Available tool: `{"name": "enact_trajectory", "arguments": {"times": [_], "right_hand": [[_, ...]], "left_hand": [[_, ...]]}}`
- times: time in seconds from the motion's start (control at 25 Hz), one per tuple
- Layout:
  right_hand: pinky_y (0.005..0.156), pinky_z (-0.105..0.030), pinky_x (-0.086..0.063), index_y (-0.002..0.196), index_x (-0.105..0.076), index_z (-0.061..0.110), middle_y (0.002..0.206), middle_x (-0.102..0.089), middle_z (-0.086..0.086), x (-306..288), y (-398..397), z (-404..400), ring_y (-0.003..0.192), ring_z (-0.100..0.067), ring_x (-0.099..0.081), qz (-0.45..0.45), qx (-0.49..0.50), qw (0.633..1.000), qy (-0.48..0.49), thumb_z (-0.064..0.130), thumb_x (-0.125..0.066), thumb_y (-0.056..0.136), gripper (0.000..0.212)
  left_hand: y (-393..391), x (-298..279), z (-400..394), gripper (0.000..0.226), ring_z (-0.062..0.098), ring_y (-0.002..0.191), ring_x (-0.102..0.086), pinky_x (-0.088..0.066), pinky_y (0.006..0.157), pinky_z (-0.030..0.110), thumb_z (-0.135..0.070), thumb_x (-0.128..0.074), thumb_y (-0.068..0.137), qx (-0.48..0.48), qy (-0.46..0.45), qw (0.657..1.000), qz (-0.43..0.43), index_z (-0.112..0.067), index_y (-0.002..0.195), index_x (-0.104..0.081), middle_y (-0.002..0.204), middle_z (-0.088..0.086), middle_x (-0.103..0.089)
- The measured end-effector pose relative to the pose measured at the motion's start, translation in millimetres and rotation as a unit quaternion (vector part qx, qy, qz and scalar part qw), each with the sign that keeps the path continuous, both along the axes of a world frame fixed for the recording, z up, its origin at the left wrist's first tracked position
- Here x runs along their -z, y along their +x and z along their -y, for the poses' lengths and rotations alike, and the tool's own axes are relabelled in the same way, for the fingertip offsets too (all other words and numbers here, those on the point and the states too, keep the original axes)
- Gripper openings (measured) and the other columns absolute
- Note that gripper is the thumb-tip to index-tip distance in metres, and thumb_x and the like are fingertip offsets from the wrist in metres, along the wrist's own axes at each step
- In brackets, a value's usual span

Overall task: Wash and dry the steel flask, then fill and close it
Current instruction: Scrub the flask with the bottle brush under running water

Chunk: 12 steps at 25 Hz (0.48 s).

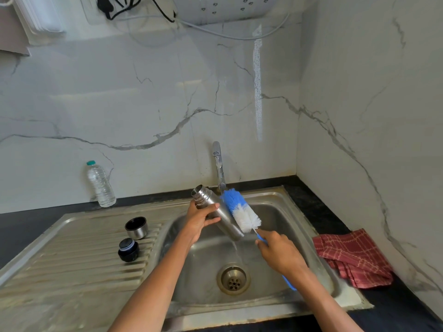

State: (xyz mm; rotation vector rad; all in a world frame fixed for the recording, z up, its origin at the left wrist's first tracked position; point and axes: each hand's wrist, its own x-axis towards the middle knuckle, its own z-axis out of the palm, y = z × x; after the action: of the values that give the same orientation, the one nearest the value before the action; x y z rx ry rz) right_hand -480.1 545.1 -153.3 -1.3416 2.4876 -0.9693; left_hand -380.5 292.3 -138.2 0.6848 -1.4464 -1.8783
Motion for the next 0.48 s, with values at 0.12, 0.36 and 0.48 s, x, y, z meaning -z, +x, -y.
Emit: {"name": "enact_trajectory", "arguments": {"times": [0.12,0.36,0.48], "right_hand": [[0.079,-0.039,-0.055,0.145,-0.047,0.048,0.082,-0.059,0.018,-9,7,2,0.079,-0.018,-0.064,-0.017,-0.049,0.995,-0.083,0.04,-0.049,0.102,0.043],[0.076,-0.037,-0.053,0.143,-0.048,0.049,0.091,-0.069,0.006,-4,0,-1,0.088,-0.022,-0.067,-0.036,-0.007,0.999,-0.01,0.043,-0.046,0.102,0.041],[0.079,-0.039,-0.053,0.125,-0.06,0.039,0.102,-0.072,-0.001,-5,-3,-5,0.099,-0.029,-0.068,-0.034,0.016,0.998,0.055,0.037,-0.044,0.1,0.03]], "left_hand": [[-2,1,-3,0.069,0.028,0.103,-0.073,-0.063,0.071,0.042,-0.012,-0.089,0.075,-0.002,-0.057,0.998,0.033,-0.015,0.134,-0.051,0.122,0.012,-0.07],[-4,5,-5,0.075,0.029,0.101,-0.074,-0.064,0.07,0.044,-0.012,-0.09,0.074,-0.023,-0.077,0.996,0.046,-0.014,0.134,-0.045,0.124,0.015,-0.068],[-1,0,-1,0.075,0.031,0.11,-0.07,-0.063,0.076,0.047,0.0,-0.085,0.076,-0.025,-0.022,0.999,-0.007,-0.016,0.135,-0.042,0.124,0.014,-0.064]]}}
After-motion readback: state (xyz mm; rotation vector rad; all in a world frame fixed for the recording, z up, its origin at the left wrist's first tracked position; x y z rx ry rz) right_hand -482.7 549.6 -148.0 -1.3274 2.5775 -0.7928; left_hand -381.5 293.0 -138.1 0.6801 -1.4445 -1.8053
